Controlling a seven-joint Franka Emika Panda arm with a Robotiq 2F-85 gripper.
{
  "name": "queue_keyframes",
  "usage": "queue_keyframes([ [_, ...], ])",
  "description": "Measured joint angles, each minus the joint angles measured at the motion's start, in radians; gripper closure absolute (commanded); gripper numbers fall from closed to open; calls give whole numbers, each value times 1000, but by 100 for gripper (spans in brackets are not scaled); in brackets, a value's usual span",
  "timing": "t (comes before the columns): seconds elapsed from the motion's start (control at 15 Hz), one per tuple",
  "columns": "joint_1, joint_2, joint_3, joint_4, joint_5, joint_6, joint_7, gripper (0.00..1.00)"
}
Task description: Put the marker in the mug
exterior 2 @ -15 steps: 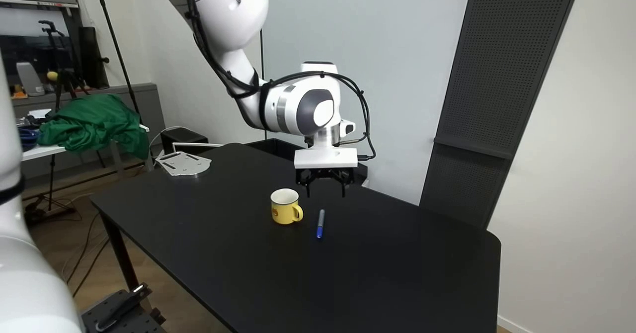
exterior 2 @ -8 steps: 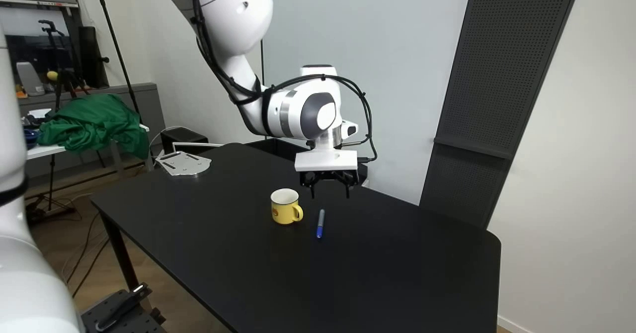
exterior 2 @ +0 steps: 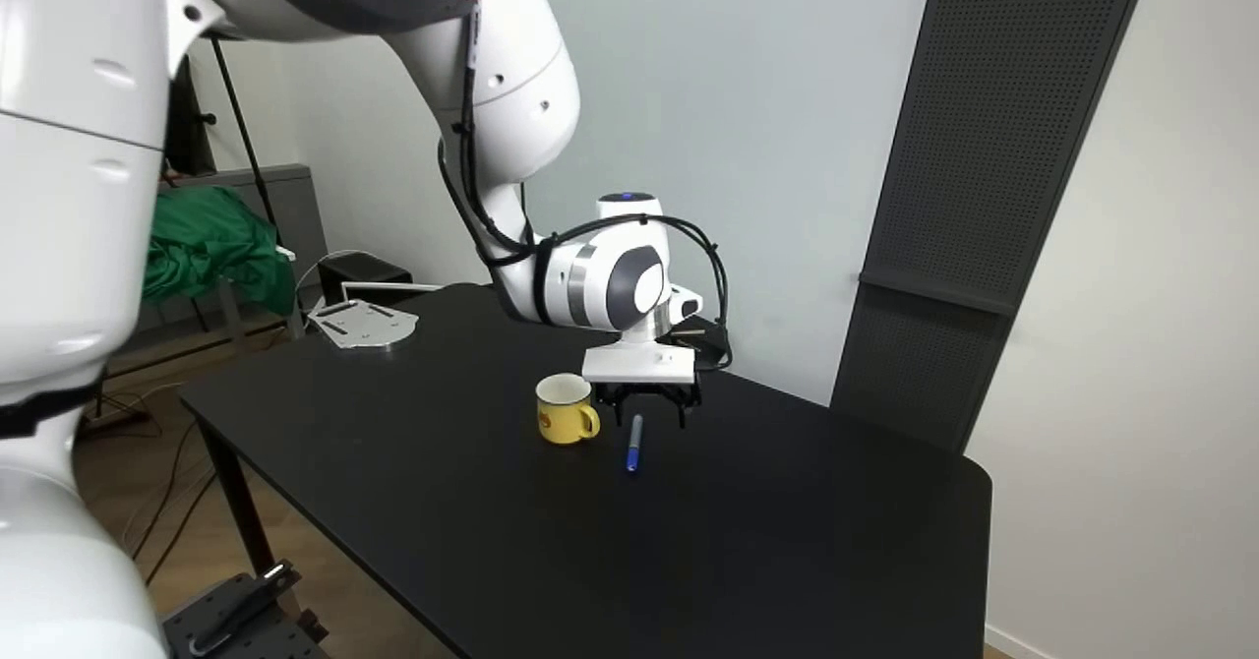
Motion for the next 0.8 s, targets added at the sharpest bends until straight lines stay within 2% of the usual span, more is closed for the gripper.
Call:
queue_keyframes([
  [0.33,12,99,20,74,2,10,7,0],
  [0.8,11,178,55,147,29,10,7,0],
])
